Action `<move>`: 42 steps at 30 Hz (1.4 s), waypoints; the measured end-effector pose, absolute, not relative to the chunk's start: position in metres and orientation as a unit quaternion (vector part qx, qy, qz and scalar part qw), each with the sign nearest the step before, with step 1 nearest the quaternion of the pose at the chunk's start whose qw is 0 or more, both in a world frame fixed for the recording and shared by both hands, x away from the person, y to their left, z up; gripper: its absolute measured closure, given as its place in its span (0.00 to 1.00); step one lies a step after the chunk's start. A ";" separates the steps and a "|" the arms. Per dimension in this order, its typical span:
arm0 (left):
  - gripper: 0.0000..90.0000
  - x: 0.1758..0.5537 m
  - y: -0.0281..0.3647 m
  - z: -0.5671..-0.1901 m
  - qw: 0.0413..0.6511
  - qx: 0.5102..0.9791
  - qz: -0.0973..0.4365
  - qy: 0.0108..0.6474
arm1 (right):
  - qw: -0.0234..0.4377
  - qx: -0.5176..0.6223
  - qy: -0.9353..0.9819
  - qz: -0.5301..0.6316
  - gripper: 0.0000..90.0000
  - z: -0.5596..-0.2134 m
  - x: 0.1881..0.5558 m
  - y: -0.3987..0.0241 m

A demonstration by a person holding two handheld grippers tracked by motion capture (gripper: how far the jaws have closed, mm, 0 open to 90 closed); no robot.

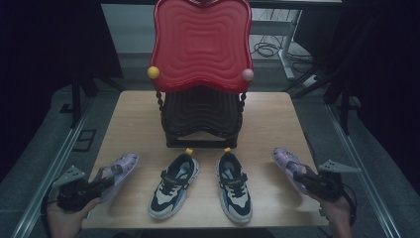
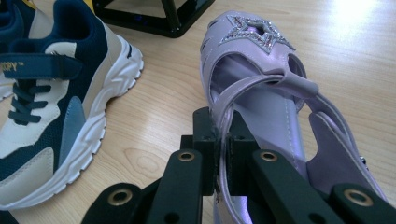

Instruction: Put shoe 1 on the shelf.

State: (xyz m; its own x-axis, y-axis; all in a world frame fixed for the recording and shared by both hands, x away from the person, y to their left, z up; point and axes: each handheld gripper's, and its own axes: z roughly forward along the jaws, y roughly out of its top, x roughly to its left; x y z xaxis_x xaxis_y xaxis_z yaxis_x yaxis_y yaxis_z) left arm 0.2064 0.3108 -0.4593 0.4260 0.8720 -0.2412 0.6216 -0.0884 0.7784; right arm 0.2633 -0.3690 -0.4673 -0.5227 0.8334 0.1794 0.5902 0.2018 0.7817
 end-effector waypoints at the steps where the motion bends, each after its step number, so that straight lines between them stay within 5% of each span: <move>1: 0.96 0.207 0.310 -0.459 0.437 0.722 0.144 0.516 | 0.143 0.467 0.761 0.427 0.96 -0.467 0.263 -0.369; 42: 0.96 0.243 0.263 -0.431 0.517 0.707 0.138 0.462 | 0.163 0.421 0.740 0.498 0.96 -0.442 0.269 -0.329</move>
State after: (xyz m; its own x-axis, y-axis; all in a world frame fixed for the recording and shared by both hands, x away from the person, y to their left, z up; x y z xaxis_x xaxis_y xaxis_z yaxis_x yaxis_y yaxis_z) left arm 0.2432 0.2627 -0.4310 0.5355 0.7961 -0.2821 0.5107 -0.0392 0.8588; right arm 0.2693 -0.3287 -0.4422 -0.5918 0.7861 0.1783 0.4612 0.1488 0.8747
